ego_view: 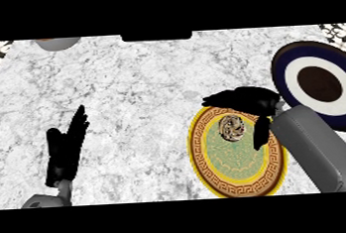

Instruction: Pick the cupcake from the plate and place it in the plate

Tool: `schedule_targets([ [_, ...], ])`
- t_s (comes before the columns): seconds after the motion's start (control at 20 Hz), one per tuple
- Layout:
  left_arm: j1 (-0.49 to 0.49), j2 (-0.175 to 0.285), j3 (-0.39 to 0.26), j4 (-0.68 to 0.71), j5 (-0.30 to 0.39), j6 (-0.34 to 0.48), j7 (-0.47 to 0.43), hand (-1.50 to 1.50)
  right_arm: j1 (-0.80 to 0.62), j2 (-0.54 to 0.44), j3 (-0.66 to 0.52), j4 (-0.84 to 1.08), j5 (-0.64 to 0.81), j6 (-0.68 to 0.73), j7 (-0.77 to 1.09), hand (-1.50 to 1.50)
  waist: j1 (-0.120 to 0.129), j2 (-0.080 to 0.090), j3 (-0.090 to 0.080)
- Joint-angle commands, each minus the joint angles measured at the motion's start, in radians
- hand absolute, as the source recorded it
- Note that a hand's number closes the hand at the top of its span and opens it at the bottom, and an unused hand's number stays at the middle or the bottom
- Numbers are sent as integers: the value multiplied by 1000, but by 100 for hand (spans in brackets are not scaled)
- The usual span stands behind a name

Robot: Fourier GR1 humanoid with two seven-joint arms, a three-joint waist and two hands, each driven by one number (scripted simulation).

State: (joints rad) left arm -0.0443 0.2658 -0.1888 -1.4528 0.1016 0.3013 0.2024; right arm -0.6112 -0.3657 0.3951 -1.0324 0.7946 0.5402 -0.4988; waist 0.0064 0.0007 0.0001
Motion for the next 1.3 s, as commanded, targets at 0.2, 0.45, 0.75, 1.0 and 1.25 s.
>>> schedule_targets([
  [0.2, 39, -32, 41, -1, -33, -52, -37, 0, 41, 64, -44, 44, 107, -45, -32, -150, -2, -1, 0],
  [0.45, 61, -11, 55, -30, -31, -82, -11, 0, 95, 91, 14, 38, 187, -135, -56, 150, -1, -2, 0],
  [0.75, 26, -67, 68, 0, -72, -72, -25, 0, 36, 71, -77, 124, 218, -207, -195, 150, -1, 0, 0],
  [1.0, -49, -51, 97, -10, -72, -72, 75, 0, -11, 104, -150, 76, 198, -219, -107, 150, -5, -1, 0],
  [1.25, 19, -64, 98, 11, -65, -77, -3, 0, 154, 68, -239, 14, 225, -471, 22, 150, -31, -6, 0],
])
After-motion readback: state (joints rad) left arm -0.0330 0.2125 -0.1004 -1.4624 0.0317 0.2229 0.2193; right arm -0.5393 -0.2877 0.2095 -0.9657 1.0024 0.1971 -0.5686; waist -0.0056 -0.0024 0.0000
